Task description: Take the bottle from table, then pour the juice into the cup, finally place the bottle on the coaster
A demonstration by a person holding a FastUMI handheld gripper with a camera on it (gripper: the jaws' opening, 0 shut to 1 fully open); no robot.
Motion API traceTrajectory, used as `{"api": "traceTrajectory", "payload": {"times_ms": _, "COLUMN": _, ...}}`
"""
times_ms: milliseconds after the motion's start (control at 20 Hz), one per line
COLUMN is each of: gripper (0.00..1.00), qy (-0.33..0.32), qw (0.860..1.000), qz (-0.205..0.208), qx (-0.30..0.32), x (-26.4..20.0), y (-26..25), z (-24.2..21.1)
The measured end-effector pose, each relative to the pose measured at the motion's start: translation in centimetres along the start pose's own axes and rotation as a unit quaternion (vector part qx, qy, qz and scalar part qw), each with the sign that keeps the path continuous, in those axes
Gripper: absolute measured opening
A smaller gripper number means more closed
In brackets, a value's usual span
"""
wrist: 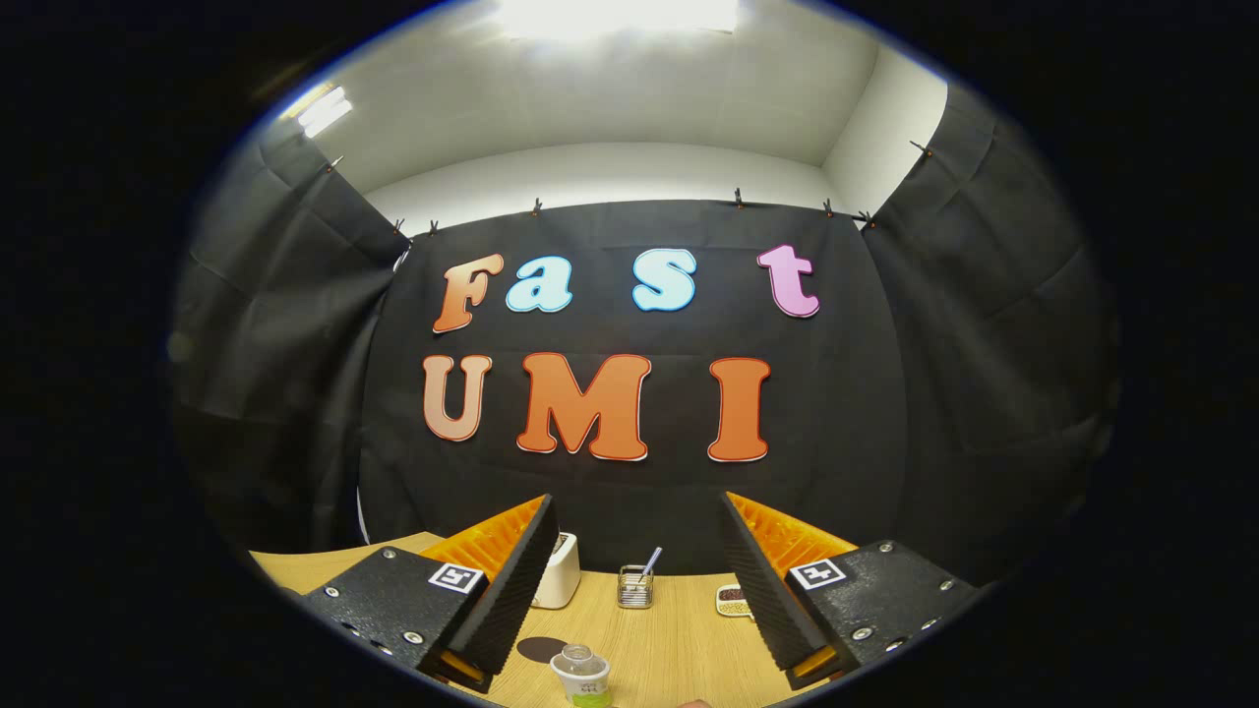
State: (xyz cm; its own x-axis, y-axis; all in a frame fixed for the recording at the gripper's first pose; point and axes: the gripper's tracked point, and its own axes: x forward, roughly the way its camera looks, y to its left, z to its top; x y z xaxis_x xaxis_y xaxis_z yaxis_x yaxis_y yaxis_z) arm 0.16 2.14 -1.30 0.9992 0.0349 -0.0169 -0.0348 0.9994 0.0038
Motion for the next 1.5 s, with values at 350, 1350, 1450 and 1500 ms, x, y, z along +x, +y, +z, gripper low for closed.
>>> {"api": "traceTrajectory", "payload": {"times_ms": 350, "gripper": 0.97, "qy": 0.027, "qw": 0.999, "qz": 0.014, "qx": 0.019, "x": 0.1, "y": 1.2, "z": -3.9}}
{"api": "traceTrajectory", "payload": {"times_ms": 1350, "gripper": 0.98, "qy": 0.119, "qw": 0.992, "qz": 0.041, "qx": -0.001, "x": -1.1, "y": 5.0, "z": -21.8}}
{"api": "traceTrajectory", "payload": {"times_ms": 1450, "gripper": 0.98, "qy": 0.134, "qw": 0.99, "qz": 0.039, "qx": 0.001, "x": -1.2, "y": 5.1, "z": -23.6}}
{"api": "traceTrajectory", "payload": {"times_ms": 1500, "gripper": 0.98, "qy": 0.14, "qw": 0.989, "qz": 0.039, "qx": 0.005, "x": -1.2, "y": 5.2, "z": -24.4}}
